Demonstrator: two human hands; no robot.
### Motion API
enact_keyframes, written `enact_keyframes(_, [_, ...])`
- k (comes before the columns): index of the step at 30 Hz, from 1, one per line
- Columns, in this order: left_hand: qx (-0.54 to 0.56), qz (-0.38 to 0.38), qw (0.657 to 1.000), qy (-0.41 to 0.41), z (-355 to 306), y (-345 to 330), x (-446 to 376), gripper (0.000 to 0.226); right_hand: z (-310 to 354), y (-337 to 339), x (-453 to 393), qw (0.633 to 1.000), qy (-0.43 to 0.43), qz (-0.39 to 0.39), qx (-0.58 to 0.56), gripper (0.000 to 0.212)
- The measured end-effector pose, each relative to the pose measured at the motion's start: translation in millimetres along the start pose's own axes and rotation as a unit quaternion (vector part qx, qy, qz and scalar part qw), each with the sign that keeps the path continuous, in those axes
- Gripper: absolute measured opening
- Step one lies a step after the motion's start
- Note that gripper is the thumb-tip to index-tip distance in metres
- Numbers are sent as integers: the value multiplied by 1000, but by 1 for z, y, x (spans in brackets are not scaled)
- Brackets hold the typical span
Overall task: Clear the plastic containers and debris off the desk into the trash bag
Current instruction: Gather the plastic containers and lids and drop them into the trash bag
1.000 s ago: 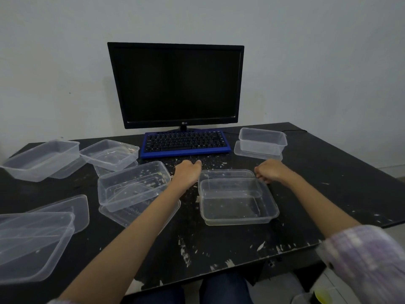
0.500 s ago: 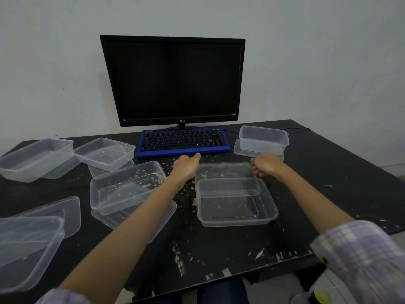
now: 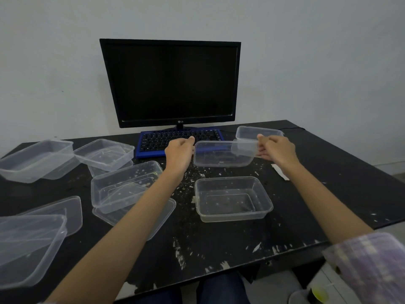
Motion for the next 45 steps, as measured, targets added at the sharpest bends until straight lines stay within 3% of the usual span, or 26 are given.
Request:
enact_keyframes(8, [19, -16, 999, -32, 3, 6, 40, 10, -12, 12, 40, 999, -29, -25, -2, 13])
enact_keyframes(12, [8, -16, 1000, -16, 14, 7, 56, 21, -21, 14, 63, 999, -41, -13, 8, 10])
enact_keyframes(19, [-8, -8, 1000, 10, 36, 7, 79, 18, -34, 8, 97, 996, -37, 7, 78, 11])
enact_keyframes(34, [-62, 26, 996, 66, 55, 6, 89, 22, -48, -2, 112, 992, -48, 29, 114, 14])
enact_keyframes(41, [-33, 55, 992, 104, 67, 7, 87, 13, -53, -6, 109, 990, -57, 70, 109, 20])
enact_keyframes(45, [-20, 69, 991, 109, 67, 6, 85, 22, -54, -5, 107, 989, -65, 79, 110, 19])
Point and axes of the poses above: each hand's wrist, its own x-axis away from the middle knuckle, its own y-axis out of the back of the hand, z = x × y, the point moved 4 cm from there along -x, towards the middle knuckle, and after that the axes turned 15 degrees about z, right-handed, at the moved point
